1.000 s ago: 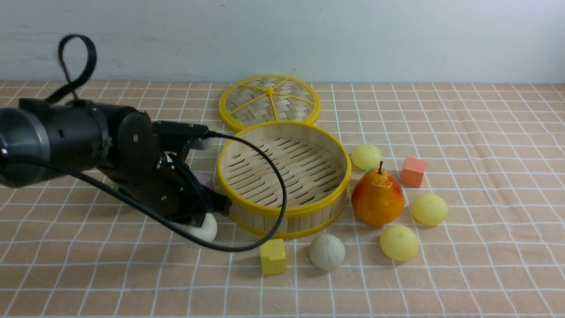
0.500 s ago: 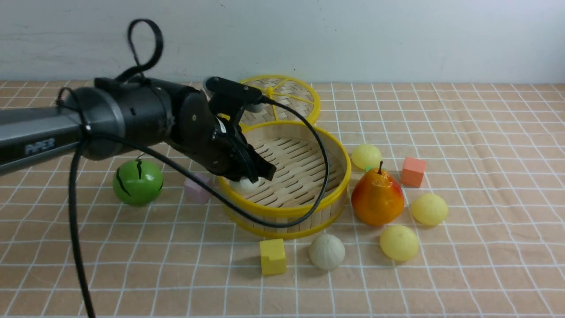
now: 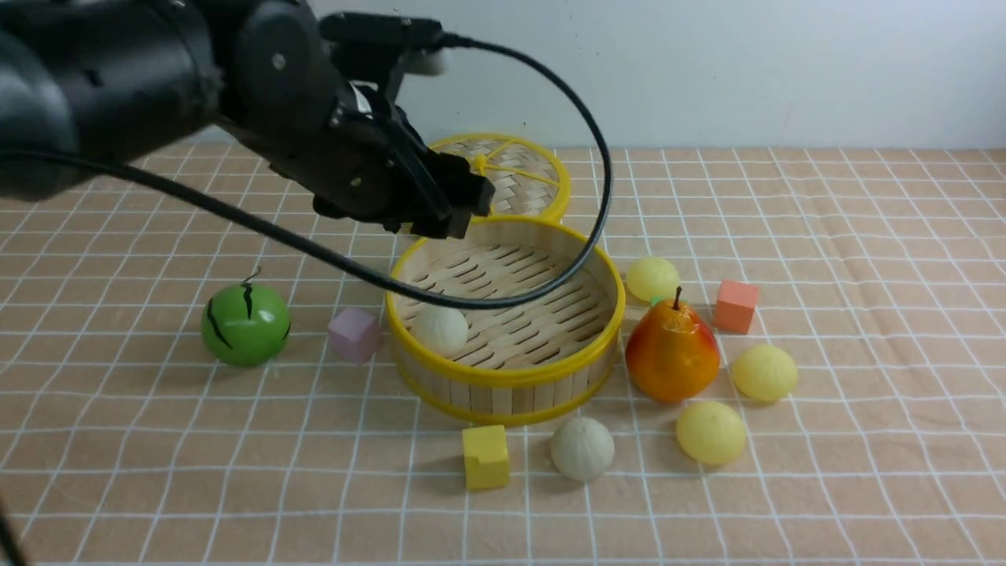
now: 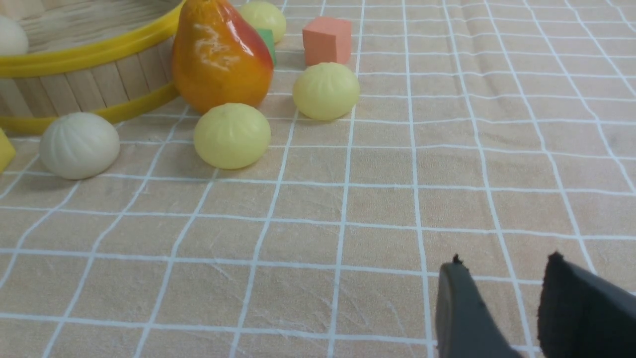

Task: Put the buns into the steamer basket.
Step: Use the right arm to grab a steamed stuffed bun

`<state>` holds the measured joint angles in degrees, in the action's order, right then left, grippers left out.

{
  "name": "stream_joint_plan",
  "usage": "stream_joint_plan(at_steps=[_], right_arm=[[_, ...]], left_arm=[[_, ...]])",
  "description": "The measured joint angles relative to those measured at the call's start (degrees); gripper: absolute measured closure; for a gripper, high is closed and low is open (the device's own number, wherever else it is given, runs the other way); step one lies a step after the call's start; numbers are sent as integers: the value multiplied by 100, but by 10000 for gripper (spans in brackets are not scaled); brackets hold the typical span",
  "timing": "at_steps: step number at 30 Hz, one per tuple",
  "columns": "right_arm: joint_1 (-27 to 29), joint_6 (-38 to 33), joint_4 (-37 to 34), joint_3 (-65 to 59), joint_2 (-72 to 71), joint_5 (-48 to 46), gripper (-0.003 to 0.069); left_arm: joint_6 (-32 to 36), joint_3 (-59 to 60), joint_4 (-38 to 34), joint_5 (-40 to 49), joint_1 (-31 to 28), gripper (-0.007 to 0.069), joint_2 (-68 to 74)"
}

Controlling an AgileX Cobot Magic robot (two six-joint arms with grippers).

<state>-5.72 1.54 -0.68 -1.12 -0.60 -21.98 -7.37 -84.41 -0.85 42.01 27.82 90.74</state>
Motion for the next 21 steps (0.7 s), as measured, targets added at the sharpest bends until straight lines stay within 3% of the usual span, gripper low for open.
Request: stream_joint_plan(at_steps=[2, 3, 4, 5, 14, 17, 21], right_arm=[[0, 0, 0, 0, 0, 0, 418], [0, 0, 0, 0, 0, 0, 418], [0, 0, 0, 0, 0, 0, 418], [0, 0, 0, 0, 0, 0, 418], [0, 0, 0, 0, 0, 0, 418], [0, 0, 0, 0, 0, 0, 418], [0, 0, 0, 0, 0, 0, 418]], left_arm=[[-80, 487, -7, -39, 94, 449, -660], [-95, 546, -13, -67, 116, 467, -817], [-121, 1002, -14, -211, 192, 576, -1388], [-130, 1511, -19, -386, 247, 634, -1897], [-147, 4837, -173, -2120, 288, 638, -5160], [-151, 6277, -190, -3228, 288, 638, -6116], [-151, 7321, -198, -4380, 288, 638, -6704]])
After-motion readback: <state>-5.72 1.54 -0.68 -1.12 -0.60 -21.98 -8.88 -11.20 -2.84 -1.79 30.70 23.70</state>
